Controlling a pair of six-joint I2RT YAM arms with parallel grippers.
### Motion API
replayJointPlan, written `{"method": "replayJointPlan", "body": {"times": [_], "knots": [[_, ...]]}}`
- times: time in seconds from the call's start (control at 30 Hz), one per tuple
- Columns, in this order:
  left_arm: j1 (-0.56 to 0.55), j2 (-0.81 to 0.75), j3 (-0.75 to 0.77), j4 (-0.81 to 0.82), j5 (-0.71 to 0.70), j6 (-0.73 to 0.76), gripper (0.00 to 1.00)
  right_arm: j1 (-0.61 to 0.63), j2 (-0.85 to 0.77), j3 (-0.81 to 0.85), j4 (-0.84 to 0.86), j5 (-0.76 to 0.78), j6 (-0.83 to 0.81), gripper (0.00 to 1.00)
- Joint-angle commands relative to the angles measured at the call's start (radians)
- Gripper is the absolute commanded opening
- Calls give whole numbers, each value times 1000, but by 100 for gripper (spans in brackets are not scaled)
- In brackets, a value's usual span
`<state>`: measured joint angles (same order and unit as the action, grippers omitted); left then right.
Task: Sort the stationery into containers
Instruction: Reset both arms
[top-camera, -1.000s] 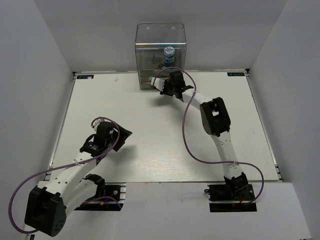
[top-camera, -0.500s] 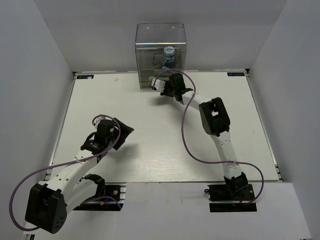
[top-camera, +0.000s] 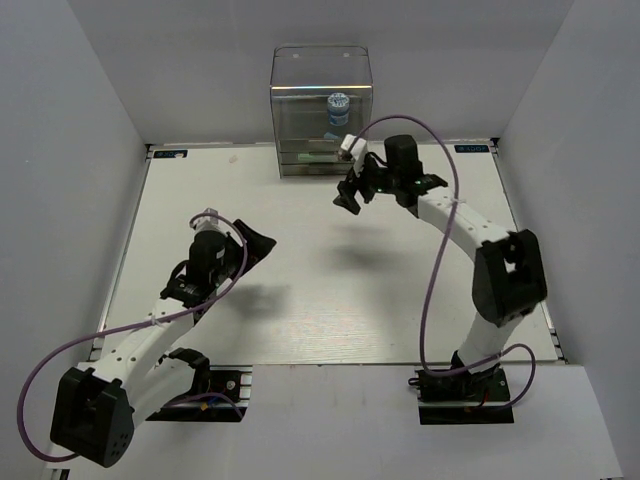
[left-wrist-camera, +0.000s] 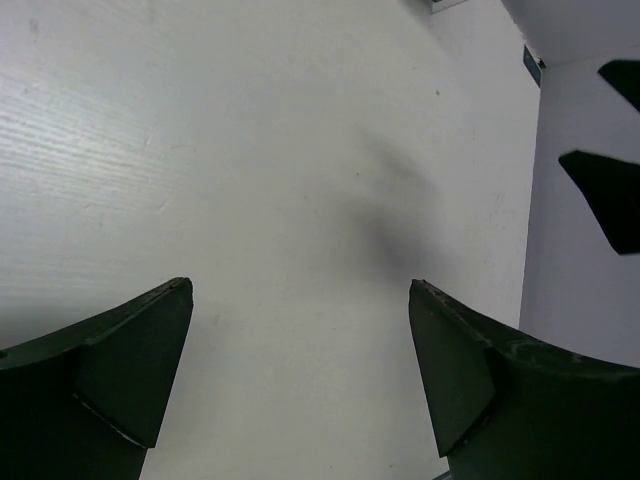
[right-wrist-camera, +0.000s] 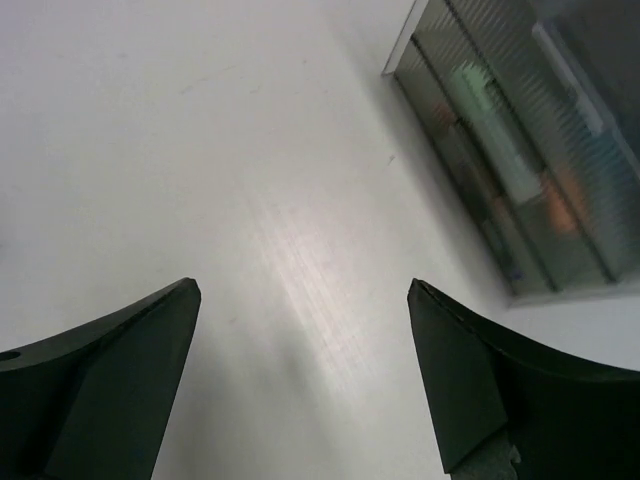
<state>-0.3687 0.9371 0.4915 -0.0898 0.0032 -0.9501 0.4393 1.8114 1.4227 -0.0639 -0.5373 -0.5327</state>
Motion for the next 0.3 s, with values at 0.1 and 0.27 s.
{"method": "replayJointPlan", "body": {"times": [0.1,0.27], "knots": [[-3,-20,62,100,38,152,99,-16,-194,-123,-132,163,345,90],[-3,-38,39,160,69,162,99,-25,-355,-284,-77,255,353,90]]}}
